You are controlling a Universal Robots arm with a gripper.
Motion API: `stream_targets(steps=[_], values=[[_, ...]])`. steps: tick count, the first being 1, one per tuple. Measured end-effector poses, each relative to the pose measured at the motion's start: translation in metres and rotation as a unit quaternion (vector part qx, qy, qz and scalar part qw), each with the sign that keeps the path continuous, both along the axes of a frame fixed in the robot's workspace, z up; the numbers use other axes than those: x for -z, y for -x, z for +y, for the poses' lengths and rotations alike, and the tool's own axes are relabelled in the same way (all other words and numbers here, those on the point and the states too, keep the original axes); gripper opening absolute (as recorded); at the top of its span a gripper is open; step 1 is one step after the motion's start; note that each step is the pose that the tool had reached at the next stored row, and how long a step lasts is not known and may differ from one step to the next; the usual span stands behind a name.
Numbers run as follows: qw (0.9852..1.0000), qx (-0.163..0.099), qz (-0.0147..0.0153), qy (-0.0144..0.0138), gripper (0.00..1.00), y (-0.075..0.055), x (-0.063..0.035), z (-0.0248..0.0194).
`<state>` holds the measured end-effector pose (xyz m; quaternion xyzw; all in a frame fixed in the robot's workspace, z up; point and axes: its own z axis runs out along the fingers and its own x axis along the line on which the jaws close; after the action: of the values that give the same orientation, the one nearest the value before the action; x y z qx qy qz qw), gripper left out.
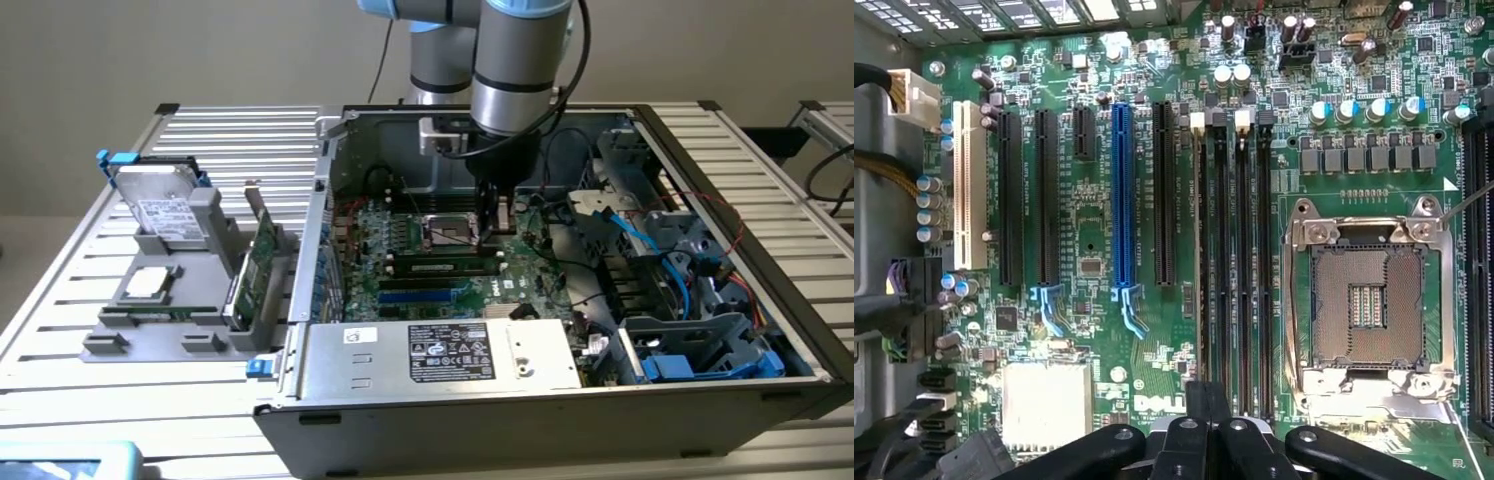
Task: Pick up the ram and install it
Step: 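Press down the ram until it locks into place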
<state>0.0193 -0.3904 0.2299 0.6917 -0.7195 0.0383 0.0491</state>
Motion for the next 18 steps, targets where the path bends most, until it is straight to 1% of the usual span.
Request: stream_targets(steps=[12, 18], values=[[1.0, 0.0, -0.0043, 0.0, 0.11, 0.0012, 0.0023, 0.0], [1.0, 0.0, -0.0051, 0.0002, 0.11, 0.0022, 0.0039, 0.0]])
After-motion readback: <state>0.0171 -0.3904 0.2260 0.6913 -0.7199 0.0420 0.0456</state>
